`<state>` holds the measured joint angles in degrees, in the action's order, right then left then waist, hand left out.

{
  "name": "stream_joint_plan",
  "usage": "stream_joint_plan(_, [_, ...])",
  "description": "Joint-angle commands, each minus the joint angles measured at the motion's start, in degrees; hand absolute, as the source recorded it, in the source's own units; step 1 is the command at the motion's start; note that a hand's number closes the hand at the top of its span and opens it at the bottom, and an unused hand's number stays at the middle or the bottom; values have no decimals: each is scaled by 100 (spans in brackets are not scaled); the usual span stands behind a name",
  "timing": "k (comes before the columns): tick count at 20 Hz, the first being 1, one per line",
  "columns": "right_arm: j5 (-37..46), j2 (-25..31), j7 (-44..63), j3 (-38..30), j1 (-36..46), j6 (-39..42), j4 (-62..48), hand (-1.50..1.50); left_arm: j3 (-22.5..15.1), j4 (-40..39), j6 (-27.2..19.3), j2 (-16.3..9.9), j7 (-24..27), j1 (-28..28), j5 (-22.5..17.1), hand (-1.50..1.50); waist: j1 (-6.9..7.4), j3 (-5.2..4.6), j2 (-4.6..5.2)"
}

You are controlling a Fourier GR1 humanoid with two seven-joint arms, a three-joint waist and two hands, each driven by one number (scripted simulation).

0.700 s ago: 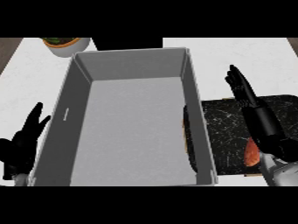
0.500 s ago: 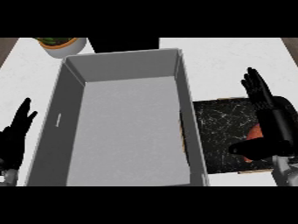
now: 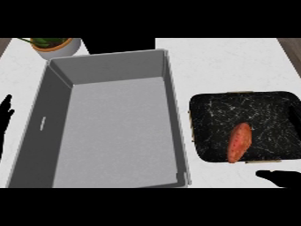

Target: Pick the sweet potato from the tray and place it in the cardboard box

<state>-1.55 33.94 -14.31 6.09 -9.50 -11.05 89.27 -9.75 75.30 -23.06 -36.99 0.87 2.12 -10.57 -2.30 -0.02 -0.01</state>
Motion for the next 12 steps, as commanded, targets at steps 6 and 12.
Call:
stream_joint_plan(6, [62, 237, -1844, -730, -379, 542, -787, -150, 105, -318, 463, 60, 88, 298, 236, 0, 212, 2, 3])
stream_joint_plan(12, [1052, 1539, -422, -453, -435, 823, -400, -150, 101, -636, 400, 154, -25, 664, 311, 0, 217, -16, 33])
